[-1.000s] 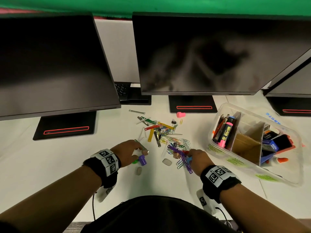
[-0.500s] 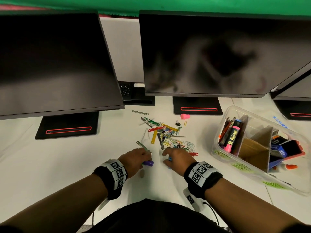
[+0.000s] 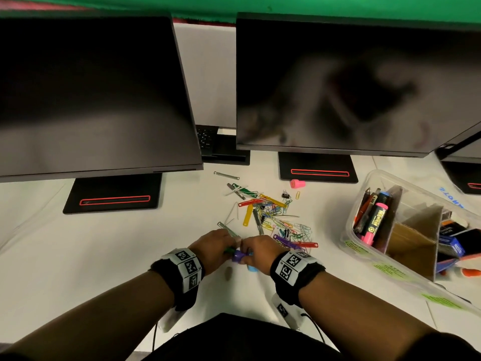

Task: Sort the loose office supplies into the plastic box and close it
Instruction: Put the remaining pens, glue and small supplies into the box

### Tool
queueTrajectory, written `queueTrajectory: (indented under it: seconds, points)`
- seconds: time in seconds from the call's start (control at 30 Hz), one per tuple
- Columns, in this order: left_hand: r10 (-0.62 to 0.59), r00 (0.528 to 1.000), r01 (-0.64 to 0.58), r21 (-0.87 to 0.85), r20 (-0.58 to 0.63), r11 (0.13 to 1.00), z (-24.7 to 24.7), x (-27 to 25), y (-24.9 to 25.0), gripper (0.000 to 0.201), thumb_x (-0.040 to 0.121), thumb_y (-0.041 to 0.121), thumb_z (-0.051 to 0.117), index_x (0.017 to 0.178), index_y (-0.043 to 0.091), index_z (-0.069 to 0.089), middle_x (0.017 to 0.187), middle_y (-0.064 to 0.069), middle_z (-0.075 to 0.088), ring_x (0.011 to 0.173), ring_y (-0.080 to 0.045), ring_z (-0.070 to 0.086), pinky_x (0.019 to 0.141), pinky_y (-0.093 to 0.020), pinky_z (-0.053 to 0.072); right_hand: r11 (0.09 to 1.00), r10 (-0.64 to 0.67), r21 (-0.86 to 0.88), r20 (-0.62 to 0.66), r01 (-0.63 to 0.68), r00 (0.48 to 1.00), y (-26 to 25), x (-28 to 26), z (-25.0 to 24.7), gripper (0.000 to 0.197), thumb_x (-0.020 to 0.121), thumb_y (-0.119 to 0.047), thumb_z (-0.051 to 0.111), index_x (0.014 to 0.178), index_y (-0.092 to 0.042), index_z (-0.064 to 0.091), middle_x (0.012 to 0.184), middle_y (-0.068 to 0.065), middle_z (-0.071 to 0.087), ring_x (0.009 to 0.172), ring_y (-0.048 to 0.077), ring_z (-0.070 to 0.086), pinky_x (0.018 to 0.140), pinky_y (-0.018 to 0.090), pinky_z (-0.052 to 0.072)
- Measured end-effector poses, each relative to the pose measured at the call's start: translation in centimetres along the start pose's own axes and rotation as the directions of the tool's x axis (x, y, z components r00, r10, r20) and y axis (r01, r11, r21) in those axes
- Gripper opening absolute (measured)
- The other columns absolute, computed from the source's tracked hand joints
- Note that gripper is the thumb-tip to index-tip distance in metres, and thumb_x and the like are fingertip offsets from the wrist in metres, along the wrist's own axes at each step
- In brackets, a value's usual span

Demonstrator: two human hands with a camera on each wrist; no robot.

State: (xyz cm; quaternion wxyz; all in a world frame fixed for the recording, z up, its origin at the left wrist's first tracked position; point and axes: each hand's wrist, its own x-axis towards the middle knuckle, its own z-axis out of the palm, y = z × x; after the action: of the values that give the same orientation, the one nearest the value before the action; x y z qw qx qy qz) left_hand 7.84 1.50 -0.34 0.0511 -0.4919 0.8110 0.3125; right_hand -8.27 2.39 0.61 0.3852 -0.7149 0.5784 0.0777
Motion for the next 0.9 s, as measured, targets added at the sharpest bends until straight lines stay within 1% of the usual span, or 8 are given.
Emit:
queueTrajectory:
  seconds: [0.17, 0.27, 0.47, 0.6, 0.67, 0.77, 0.83, 0.9]
  points:
    - [0.072, 0.988, -0.081, -0.064, -0.140, 0.995, -3.7, 2.3, 2.2, 0.027, 0.092, 0.009, 0.050, 0.114, 0.011, 0.065, 0.118, -0.007, 0.062, 0.112, -0.022, 0.054, 0.101, -0.029, 0.040, 0.998, 0.050, 0.037, -0.115, -0.046, 0.992, 2.3, -2.0, -1.4, 0.026, 0.090, -0.027, 0.058, 0.105, -0.006, 0.061, 0.105, 0.014, 0.065, 0.086, 0.025, 0.055, 0.069, 0.025, 0.035]
    - [0.120, 0.970, -0.128, -0.023, -0.213, 0.992, -6.2, 5.6, 4.7, 0.037, 0.090, -0.002, 0.043, 0.116, 0.013, 0.063, 0.120, -0.007, 0.062, 0.114, -0.024, 0.052, 0.099, -0.029, 0.039, 0.993, 0.113, 0.070, -0.223, -0.100, 0.968, 4.9, -4.4, -2.8, 0.025, 0.090, -0.029, 0.056, 0.101, -0.007, 0.060, 0.104, 0.014, 0.066, 0.092, 0.028, 0.058, 0.066, 0.024, 0.029]
    - [0.071, 0.985, -0.070, 0.010, -0.159, 0.997, -6.8, 12.8, 9.8, 0.036, 0.091, 0.000, 0.042, 0.121, 0.013, 0.057, 0.127, -0.011, 0.054, 0.115, -0.027, 0.052, 0.098, -0.030, 0.040, 0.993, 0.112, 0.079, -0.367, -0.089, 0.923, 7.6, -11.0, -5.5, 0.021, 0.090, -0.029, 0.055, 0.104, -0.013, 0.061, 0.101, 0.008, 0.067, 0.091, 0.025, 0.061, 0.066, 0.024, 0.032]
    - [0.024, 0.990, -0.018, 0.040, -0.136, 0.999, -5.6, 16.8, 12.0, 0.029, 0.095, 0.012, 0.045, 0.122, 0.014, 0.055, 0.126, -0.013, 0.049, 0.111, -0.030, 0.055, 0.092, -0.028, 0.041, 0.991, 0.085, 0.129, -0.540, -0.018, 0.837, 8.7, -15.3, -8.5, 0.016, 0.088, -0.026, 0.060, 0.098, -0.014, 0.062, 0.093, 0.004, 0.066, 0.082, 0.018, 0.059, 0.069, 0.022, 0.039]
    - [0.004, 0.995, 0.006, 0.090, -0.101, 0.996, -5.2, 18.4, 12.9, 0.030, 0.094, 0.010, 0.046, 0.123, 0.012, 0.054, 0.127, -0.013, 0.046, 0.108, -0.031, 0.057, 0.087, -0.028, 0.042, 0.978, 0.165, 0.203, -0.639, -0.043, 0.751, 10.8, -17.2, -9.6, 0.016, 0.084, -0.022, 0.066, 0.097, -0.013, 0.064, 0.089, 0.004, 0.066, 0.077, 0.016, 0.058, 0.067, 0.017, 0.038]
    - [-0.015, 0.998, 0.027, 0.178, -0.067, 0.984, -4.6, 20.1, 13.6, 0.034, 0.092, 0.007, 0.047, 0.126, 0.010, 0.051, 0.129, -0.015, 0.046, 0.110, -0.034, 0.056, 0.093, -0.034, 0.044, 0.950, 0.303, 0.284, -0.719, -0.133, 0.626, 14.7, -19.2, -10.1, 0.016, 0.081, -0.018, 0.070, 0.095, -0.010, 0.066, 0.088, 0.005, 0.069, 0.079, 0.021, 0.062, 0.066, 0.017, 0.036]
    - [-0.027, 0.998, 0.038, 0.221, -0.054, 0.974, -4.1, 21.1, 13.9, 0.037, 0.092, 0.007, 0.046, 0.128, 0.010, 0.049, 0.130, -0.016, 0.047, 0.114, -0.035, 0.055, 0.096, -0.036, 0.044, 0.929, 0.364, 0.319, -0.709, -0.186, 0.604, 17.1, -19.9, -9.8, 0.016, 0.081, -0.016, 0.071, 0.093, -0.008, 0.066, 0.087, 0.007, 0.068, 0.080, 0.024, 0.062, 0.067, 0.018, 0.036]
    - [-0.045, 0.999, 0.050, 0.286, -0.024, 0.957, -4.0, 21.7, 14.3, 0.036, 0.090, 0.006, 0.046, 0.126, 0.009, 0.049, 0.126, -0.017, 0.051, 0.113, -0.035, 0.055, 0.095, -0.037, 0.045, 0.926, 0.372, 0.314, -0.670, -0.209, 0.642, 18.4, -19.9, -9.2, 0.017, 0.082, -0.017, 0.069, 0.096, -0.008, 0.066, 0.090, 0.009, 0.067, 0.083, 0.026, 0.061, 0.069, 0.024, 0.041]
